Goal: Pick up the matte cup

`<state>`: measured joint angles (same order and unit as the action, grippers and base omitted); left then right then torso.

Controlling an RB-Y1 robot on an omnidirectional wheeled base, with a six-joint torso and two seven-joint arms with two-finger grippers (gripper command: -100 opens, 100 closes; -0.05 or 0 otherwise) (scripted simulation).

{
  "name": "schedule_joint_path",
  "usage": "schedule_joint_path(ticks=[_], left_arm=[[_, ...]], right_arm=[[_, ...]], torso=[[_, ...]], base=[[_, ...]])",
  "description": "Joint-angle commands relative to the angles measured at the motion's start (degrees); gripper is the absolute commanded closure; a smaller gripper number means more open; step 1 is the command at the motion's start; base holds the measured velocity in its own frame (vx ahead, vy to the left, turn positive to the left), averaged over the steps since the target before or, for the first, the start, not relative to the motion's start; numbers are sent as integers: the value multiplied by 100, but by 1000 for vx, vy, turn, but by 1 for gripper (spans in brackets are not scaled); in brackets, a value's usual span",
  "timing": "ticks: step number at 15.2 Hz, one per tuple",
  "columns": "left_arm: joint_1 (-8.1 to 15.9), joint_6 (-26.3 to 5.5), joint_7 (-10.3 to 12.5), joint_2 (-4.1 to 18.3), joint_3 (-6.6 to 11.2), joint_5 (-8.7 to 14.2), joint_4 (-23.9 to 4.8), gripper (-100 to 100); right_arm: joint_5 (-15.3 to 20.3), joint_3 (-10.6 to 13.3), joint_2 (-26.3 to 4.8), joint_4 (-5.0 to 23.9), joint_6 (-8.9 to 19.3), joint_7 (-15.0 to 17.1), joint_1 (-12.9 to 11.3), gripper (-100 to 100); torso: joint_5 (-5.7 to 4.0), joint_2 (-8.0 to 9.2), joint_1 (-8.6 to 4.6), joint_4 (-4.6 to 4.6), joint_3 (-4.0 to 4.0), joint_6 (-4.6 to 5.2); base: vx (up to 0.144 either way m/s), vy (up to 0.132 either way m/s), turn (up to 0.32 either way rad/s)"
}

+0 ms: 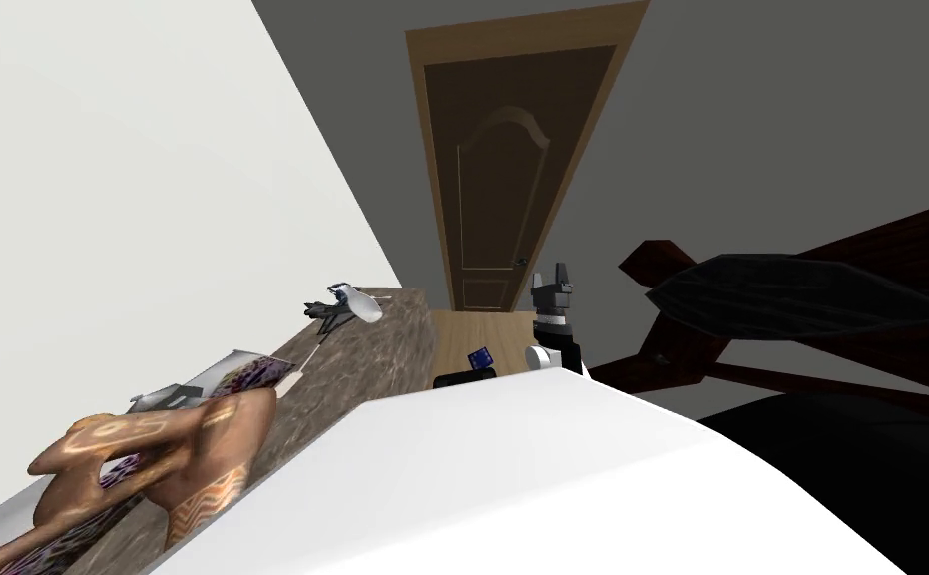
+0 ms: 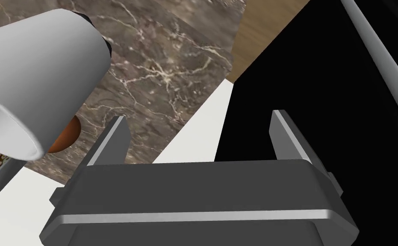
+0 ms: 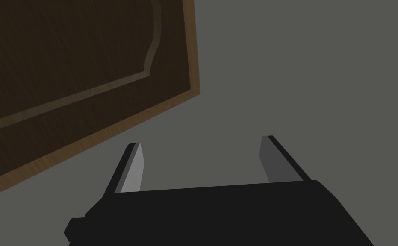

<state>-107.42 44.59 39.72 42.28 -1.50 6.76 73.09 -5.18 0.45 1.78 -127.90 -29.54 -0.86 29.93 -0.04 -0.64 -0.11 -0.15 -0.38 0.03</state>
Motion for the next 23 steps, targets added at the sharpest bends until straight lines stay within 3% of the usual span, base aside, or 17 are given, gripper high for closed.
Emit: schedule_joint_path(ticks=[1,4,6,10,11,12,16,17,18,22,23], left_arm=[[-14,81,50,12,-33,-4,-172,-100],[-312,219,339,192,-136,17,-486,-100],[-344,276,491,269,-241,-6,-586,-100],[-17,307,706,332,-545,-133,-544,-100],[-111,268,639,304,-467,-101,-526,-100],[94,177,614,231,-546,-144,-575,-100],[380,65,559,121,-641,-199,-687,-100],[274,105,569,152,-608,-181,-632,-100],[288,92,566,149,-612,-183,-636,100],[284,87,558,155,-608,-186,-639,100],[94,177,614,231,-546,-144,-575,100]], right_arm=[[0,0,0,0,0,0,0,0],[0,0,0,0,0,0,-1,0],[0,0,0,0,0,0,0,0],[0,0,0,0,0,0,0,0],[0,0,0,0,0,0,0,0],[0,0,0,0,0,0,-1,0],[0,0,0,0,0,0,-2,0],[0,0,1,0,0,0,-2,0],[0,0,1,0,0,0,-2,0],[0,1,1,0,0,0,-2,0],[0,1,1,0,0,0,-2,0]], torso=[[0,0,0,0,0,0],[0,16,1,4,10,1],[2,-9,4,0,-3,3],[5,0,8,2,1,0],[4,11,4,5,8,-1],[1,27,-4,7,16,-2],[0,73,-8,20,44,-4],[0,76,-8,21,46,-4],[-1,76,-12,21,46,-4],[1,82,-19,27,52,-11],[1,84,-20,28,54,-12]], base=[[100,32,-30],[130,42,-147],[208,54,-199],[143,59,-89],[53,28,-14],[18,29,15],[-11,38,27],[-7,20,3],[-2,8,-2],[0,1,-4],[4,-26,-21]])
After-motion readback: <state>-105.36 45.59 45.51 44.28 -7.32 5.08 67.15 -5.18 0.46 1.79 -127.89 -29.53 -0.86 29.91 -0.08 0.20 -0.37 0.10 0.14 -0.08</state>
